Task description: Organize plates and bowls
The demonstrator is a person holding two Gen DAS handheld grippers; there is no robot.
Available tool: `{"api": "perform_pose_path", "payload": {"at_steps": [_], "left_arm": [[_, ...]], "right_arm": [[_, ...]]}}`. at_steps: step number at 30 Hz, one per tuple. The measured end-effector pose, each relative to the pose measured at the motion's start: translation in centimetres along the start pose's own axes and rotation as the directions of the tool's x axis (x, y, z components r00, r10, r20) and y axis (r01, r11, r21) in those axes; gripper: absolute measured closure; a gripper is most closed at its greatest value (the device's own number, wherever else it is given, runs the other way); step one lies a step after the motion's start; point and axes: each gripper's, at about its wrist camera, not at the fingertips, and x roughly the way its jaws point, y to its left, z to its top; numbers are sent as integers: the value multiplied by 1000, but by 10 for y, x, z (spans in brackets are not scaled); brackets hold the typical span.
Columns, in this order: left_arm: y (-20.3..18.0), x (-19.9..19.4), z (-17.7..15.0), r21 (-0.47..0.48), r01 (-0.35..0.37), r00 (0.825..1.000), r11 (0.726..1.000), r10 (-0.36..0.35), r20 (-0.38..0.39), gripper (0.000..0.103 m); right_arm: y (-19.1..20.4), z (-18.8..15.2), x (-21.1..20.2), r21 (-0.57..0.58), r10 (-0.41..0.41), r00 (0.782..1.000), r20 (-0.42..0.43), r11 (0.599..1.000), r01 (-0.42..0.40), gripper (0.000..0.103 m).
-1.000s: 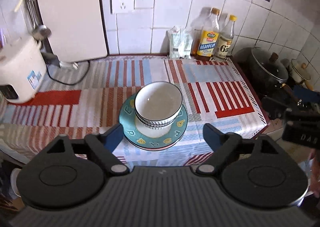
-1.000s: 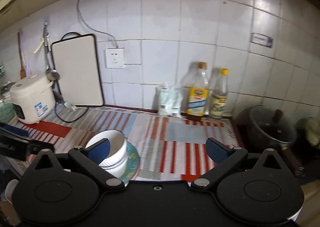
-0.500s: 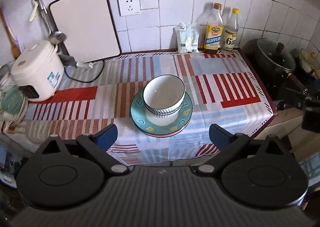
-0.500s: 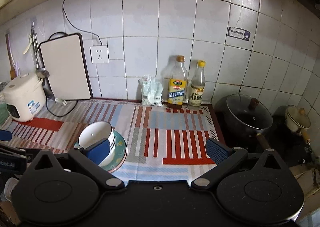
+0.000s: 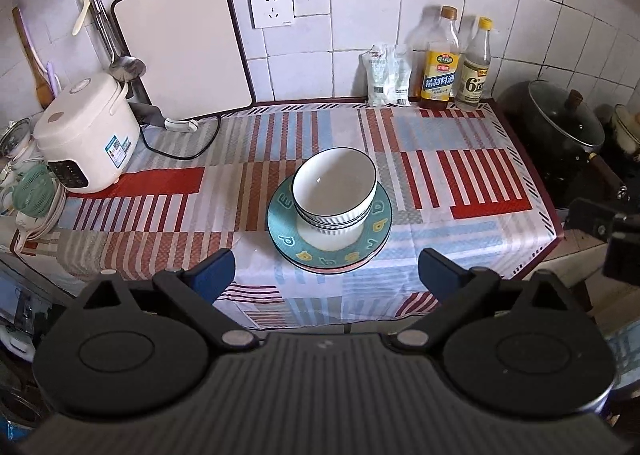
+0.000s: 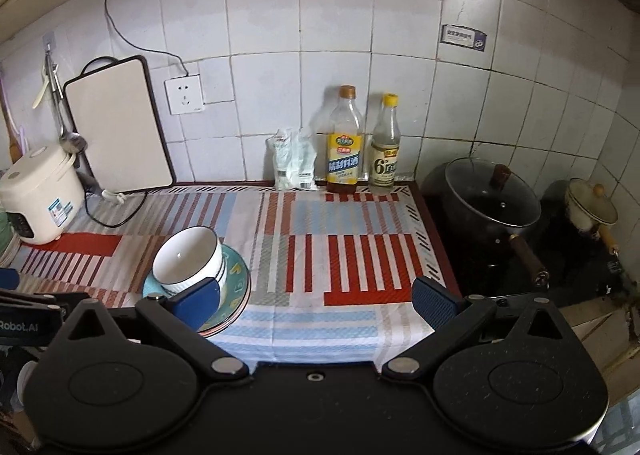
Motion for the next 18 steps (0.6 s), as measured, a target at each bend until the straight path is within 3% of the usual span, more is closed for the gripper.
{"api": "perform_pose_path", "payload": {"at_steps": [7, 18], "left_arm": [[-2, 2, 0, 17, -28, 999, 999, 28, 18, 4], [0, 4, 3, 1, -8, 1000, 1000, 8, -4, 4]], "right_arm": [[-2, 1, 2, -3, -63, 998, 2, 998, 63, 0], [3, 3, 1, -22, -79, 996, -37, 997, 78, 0]]}}
